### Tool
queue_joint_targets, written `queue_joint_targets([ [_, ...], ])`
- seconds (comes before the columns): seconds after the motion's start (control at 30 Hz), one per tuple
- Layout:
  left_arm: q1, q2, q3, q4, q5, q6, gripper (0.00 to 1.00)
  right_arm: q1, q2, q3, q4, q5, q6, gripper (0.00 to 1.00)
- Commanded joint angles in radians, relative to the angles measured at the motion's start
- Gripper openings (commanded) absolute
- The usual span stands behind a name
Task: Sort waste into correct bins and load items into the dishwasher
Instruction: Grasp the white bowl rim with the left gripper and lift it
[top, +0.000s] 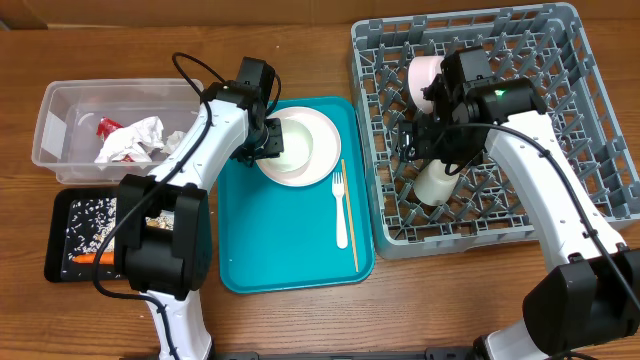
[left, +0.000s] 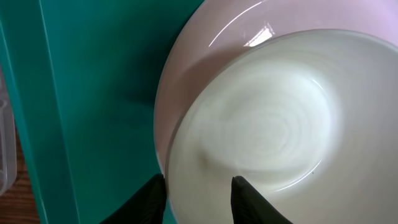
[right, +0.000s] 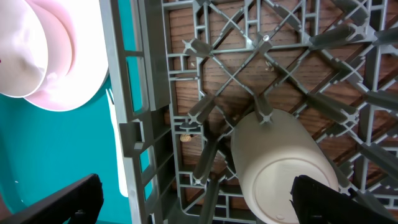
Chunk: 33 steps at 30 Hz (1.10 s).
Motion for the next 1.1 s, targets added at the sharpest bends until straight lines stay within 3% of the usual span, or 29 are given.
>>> queue_joint_targets([
  [0.0,-0.002,0.016,-0.014,0.005,-0.021,-0.014,0.36,0.002,-0.036,0.023,0.006,-0.008,0.003,1.00],
  [0.2,-0.002,0.016,-0.050,0.043,-0.021,-0.015,0.34,0.002,-0.036,0.023,0.012,-0.008,0.003,1.00],
  [0.4,-0.002,0.016,-0.029,0.039,-0.021,-0.014,0.08,0.002,-0.036,0.023,0.016,-0.009,-0.004,1.00],
  [0.5,-0.002,0.010,0.016,0.008,-0.026,-0.010,0.04,0.002,-0.036,0.023,0.016,-0.009,-0.004,1.00],
  [0.73,-0.002,0.004,0.222,-0.142,-0.018,0.005,0.04,0.002,-0.037,0.025,0.028,-0.034,-0.005,1.00],
  [0.9,0.003,0.004,0.379,-0.290,0.068,0.069,0.04,-0.011,-0.050,0.070,0.005,-0.093,-0.020,1.00],
  [1.07,0.007,0.003,0.472,-0.405,0.253,0.127,0.04,-0.056,-0.090,0.095,-0.002,-0.422,-0.178,1.00],
])
